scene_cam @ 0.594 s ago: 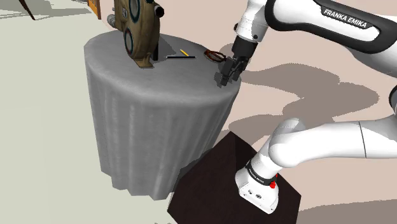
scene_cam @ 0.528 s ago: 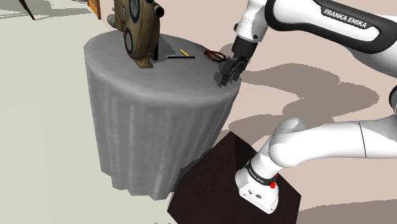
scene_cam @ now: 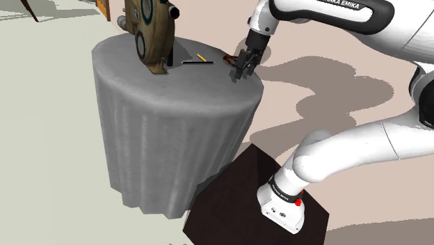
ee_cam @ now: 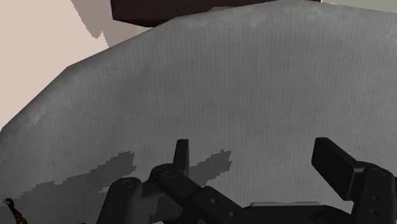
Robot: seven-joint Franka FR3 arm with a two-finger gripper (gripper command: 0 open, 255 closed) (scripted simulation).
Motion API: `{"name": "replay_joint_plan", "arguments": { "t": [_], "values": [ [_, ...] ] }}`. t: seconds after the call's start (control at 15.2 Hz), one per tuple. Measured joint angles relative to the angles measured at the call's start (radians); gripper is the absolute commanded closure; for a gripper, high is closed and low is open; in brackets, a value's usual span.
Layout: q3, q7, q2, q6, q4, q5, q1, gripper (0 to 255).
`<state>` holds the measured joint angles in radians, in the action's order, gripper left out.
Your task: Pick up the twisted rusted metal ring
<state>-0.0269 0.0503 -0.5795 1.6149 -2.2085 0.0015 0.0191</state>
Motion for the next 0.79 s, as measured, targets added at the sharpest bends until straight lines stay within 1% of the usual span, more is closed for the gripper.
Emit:
{"name": "replay_joint_plan", "arguments": {
  "t": [0.46,0.79],
  "values": [
    [-0.075,0.111,0.217,0.036,0.19,-0.033,0.025,0],
    [-0.126,0.196,0.391,0.029,0.378,-0.032,0.044,0]
  ]
}}
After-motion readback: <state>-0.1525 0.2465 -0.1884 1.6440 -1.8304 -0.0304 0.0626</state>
